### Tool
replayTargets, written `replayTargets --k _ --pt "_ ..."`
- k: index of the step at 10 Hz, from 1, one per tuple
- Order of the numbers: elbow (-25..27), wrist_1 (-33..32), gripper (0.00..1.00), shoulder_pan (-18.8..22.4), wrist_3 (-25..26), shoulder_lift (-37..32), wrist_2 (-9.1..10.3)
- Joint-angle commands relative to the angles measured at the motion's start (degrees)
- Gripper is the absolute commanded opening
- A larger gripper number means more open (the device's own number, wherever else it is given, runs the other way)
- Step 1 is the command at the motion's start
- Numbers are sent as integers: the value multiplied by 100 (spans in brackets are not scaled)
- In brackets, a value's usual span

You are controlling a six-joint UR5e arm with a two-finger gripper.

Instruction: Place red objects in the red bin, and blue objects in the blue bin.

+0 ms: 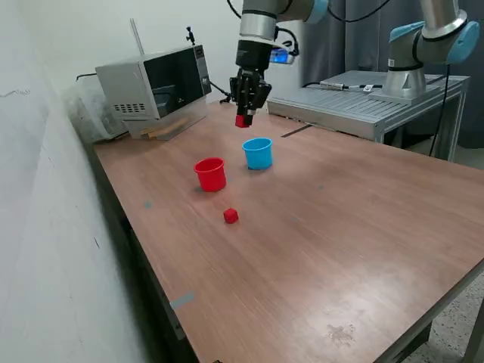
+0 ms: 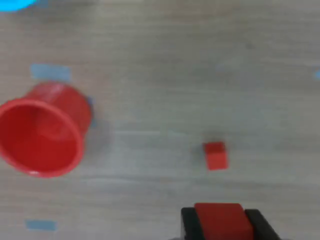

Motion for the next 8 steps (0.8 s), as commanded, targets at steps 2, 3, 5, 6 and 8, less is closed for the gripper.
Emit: replayTargets --k 2,3,5,6,8 --pt "-674 12 0 -613 -91 612 -131" --pt "-691 12 0 -658 -127 699 -139" --pt "-727 12 0 -754 -127 884 -209" --pt "-744 12 0 -816 -136 946 -218" --pt "-753 12 0 -842 -136 990 -218"
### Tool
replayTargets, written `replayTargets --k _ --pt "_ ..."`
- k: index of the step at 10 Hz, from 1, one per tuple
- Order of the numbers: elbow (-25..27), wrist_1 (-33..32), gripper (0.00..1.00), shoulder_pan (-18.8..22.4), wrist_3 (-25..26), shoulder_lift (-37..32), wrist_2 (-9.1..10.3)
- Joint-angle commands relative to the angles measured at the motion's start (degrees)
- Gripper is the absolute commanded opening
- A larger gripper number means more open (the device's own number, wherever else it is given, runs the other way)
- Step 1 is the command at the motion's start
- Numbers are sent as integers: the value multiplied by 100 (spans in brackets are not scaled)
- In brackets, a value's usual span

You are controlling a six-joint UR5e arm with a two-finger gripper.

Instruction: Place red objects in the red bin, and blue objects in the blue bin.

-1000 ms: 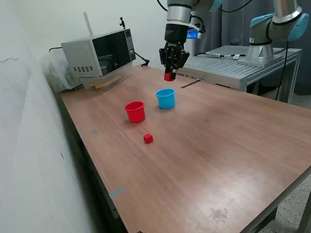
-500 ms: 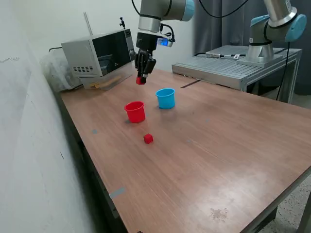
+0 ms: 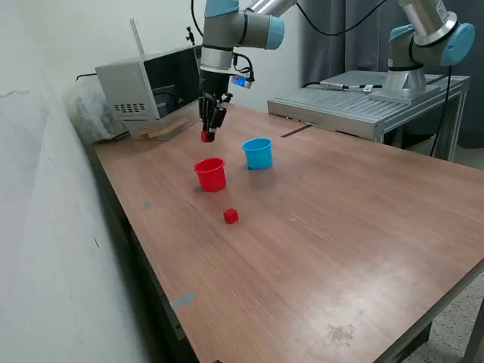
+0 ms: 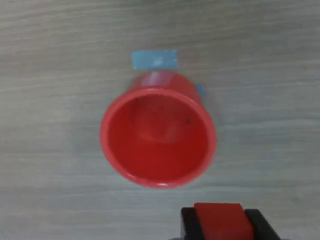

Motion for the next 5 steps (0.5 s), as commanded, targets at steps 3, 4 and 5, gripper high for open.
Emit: replayTargets --k 3,4,5 --pt "-16 -9 0 -212 -11 217 -26" --pt "2 -18 0 -265 -11 226 -26" --pt "-7 -27 0 -309 -20 278 -26"
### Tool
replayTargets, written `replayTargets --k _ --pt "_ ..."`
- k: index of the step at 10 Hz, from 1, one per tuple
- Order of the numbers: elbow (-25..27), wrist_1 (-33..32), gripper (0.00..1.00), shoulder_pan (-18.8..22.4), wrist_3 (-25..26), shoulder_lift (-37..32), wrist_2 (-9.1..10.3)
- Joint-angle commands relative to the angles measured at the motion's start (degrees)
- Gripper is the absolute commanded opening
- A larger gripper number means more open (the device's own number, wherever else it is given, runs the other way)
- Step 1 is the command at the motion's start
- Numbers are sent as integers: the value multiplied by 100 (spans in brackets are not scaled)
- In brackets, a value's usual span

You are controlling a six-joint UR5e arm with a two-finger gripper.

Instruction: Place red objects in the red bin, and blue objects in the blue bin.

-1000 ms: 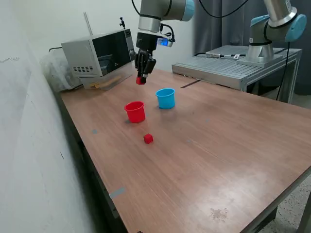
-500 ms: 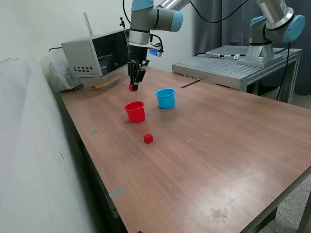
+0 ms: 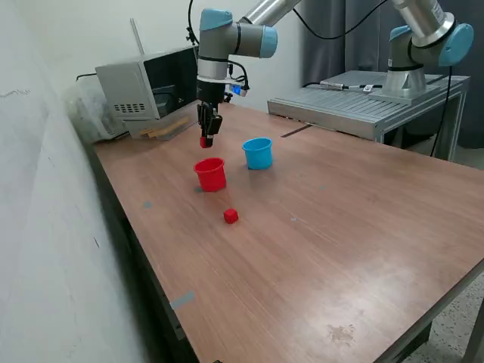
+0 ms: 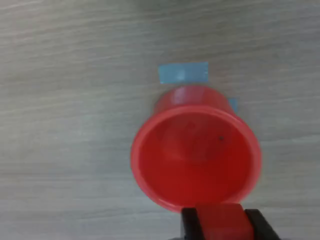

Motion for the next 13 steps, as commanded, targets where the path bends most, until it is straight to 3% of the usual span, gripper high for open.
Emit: replayTargets --k 1,5,6,8,13 --pt "35 -33 0 -129 -9 98 7" --pt "53 -60 0 -129 -9 98 42" --pt "70 -60 100 -129 -87 89 59" --pt "62 -51 100 -129 -377 80 68" --pt "297 -51 100 -94 -395 -156 42"
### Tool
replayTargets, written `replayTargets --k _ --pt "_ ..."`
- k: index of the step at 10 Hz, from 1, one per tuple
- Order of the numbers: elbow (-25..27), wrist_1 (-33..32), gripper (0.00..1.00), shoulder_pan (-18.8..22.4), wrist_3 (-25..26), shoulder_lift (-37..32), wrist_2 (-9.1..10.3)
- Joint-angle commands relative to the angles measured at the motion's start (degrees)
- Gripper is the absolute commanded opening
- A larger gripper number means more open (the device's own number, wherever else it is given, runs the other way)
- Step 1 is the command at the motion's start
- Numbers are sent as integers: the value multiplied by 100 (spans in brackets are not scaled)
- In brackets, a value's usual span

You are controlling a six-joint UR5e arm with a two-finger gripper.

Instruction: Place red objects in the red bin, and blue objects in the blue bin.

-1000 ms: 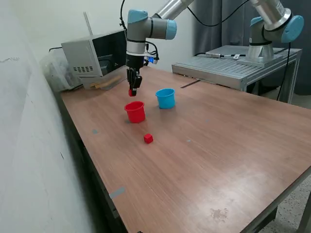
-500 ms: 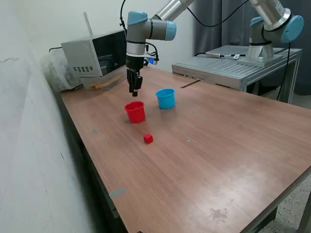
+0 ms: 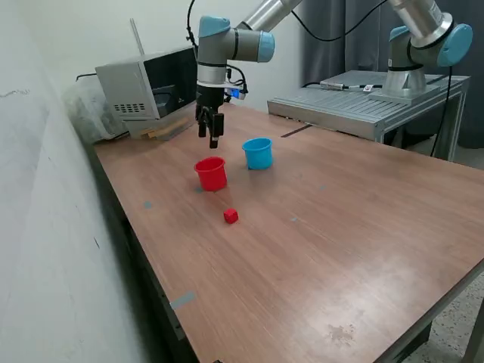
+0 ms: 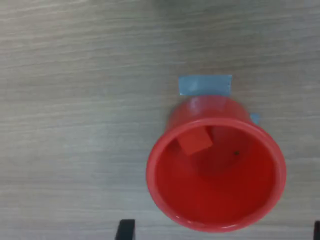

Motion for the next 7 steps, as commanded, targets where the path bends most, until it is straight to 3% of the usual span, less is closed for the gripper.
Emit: replayTargets --k 1,2,3,7 --pt "413 29 100 99 -90 -456 4" --pt "703 47 100 126 -395 -772 83" --pt "1019 65 100 396 -790 -1149 414" --pt "1066 65 100 1004 -908 -1250 400"
